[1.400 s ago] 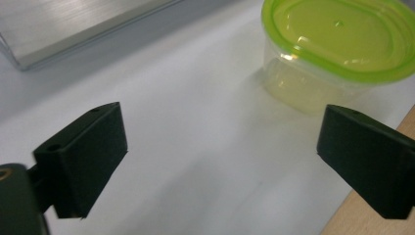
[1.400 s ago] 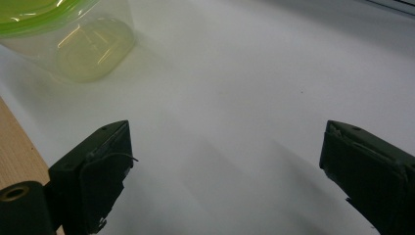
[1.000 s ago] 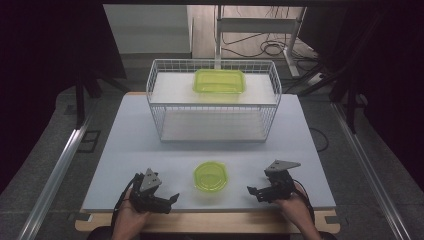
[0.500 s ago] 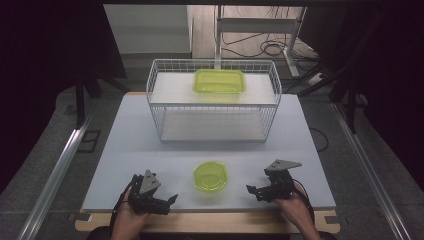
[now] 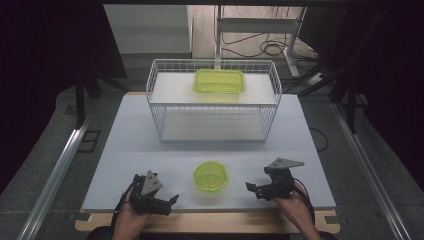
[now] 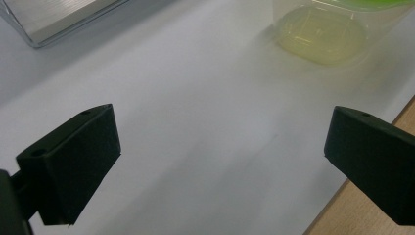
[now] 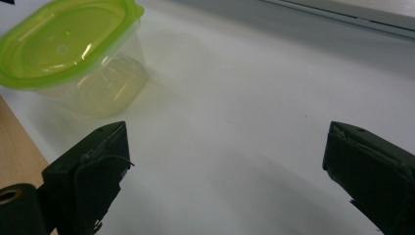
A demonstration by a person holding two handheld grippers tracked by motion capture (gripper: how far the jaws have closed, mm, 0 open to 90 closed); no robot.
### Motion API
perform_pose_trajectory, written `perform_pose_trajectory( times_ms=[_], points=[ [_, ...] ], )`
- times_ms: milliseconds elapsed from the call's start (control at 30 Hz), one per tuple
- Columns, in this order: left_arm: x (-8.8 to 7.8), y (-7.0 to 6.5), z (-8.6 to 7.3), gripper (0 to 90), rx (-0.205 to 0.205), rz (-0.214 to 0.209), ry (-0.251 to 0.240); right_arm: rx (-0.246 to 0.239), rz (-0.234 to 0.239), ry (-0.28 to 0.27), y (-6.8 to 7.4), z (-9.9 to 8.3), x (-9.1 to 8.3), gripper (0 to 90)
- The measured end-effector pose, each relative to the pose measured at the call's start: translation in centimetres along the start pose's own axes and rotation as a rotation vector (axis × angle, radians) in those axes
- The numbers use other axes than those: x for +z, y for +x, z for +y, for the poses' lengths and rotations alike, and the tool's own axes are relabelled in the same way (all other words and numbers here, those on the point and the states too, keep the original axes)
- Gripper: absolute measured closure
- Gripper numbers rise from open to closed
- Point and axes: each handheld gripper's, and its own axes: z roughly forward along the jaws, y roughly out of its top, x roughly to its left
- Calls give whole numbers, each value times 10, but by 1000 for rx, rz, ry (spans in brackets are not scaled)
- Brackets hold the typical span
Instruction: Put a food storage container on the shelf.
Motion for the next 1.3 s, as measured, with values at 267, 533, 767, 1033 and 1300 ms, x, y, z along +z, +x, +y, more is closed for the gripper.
perform_pose_trajectory(
  times_ms=[267, 533, 767, 1033, 1300],
  points=[
    [0, 0, 0, 0, 5, 5, 2, 28, 24, -10, 4, 5, -2, 58],
    [0, 0, 0, 2, 8, 11, 3, 49, 49, 16, 11, 15, -2, 73],
    [1, 0, 0, 5, 12, 16, 9, 95, 99, 35, 13, 24, -1, 188],
    [1, -1, 0, 5, 12, 21, 12, 119, 183, 63, 15, 32, 7, 330],
    [1, -1, 0, 5, 19, 24, 19, 161, 249, 79, 18, 44, 22, 452]
  ],
)
